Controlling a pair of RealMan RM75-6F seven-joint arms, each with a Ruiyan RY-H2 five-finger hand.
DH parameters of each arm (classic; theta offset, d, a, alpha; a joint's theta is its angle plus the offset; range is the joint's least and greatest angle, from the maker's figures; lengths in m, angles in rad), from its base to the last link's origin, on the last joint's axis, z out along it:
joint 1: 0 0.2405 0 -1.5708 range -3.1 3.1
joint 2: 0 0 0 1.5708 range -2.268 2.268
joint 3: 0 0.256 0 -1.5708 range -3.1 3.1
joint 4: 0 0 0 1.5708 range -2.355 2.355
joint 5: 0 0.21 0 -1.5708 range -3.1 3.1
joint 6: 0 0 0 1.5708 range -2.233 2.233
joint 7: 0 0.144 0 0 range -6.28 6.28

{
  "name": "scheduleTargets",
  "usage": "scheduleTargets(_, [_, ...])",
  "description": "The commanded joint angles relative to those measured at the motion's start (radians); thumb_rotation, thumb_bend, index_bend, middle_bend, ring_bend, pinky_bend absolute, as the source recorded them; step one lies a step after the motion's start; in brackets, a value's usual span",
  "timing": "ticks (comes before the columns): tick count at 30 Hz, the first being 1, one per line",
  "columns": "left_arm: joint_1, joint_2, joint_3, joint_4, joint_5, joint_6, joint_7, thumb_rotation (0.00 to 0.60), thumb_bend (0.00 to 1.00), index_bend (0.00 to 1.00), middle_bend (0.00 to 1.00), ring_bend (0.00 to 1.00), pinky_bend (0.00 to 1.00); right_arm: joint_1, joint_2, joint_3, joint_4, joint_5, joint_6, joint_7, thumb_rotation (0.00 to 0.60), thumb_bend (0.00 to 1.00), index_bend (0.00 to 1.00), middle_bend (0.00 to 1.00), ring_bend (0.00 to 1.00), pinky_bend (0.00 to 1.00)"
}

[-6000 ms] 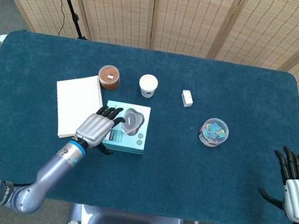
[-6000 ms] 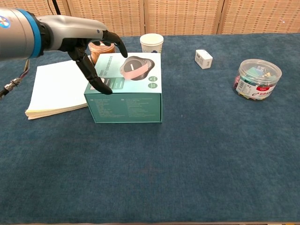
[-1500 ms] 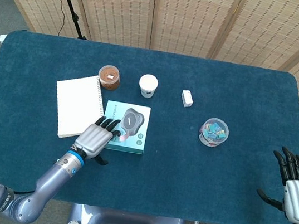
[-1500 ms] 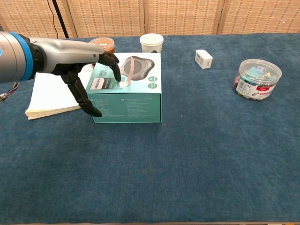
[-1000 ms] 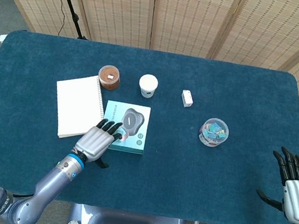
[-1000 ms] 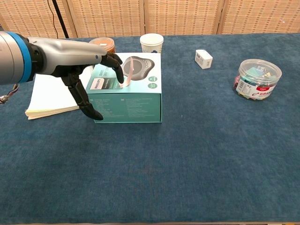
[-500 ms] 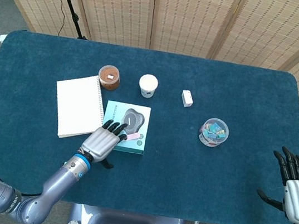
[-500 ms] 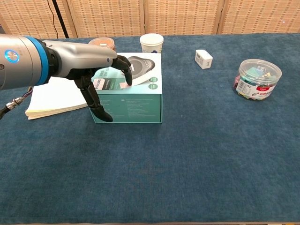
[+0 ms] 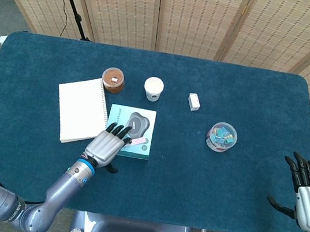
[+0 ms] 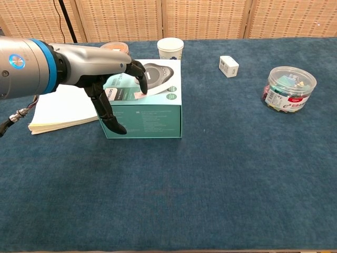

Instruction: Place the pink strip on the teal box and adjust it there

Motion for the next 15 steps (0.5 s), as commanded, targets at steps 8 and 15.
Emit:
scheduleTargets(8, [0.002, 0.008, -0.003, 0.001, 0.004, -0.013, -0.01, 0.489, 0.0, 0.27, 0.0, 0.0, 0.0, -0.001, 0.003, -0.001, -0.003, -0.002, 0.0, 0.005, 0.6, 0.0, 0.07, 0.0, 0.0, 0.0])
scheduleTargets(15, [0.0, 0.009, 0.001, -0.014, 0.015, -0.01, -0.007, 0.49, 0.0, 0.27, 0.0, 0.0, 0.0, 0.0, 0.004, -0.002, -0.003, -0.002, -0.002, 0.009, 0.6, 0.0, 0.07, 0.0, 0.0, 0.0])
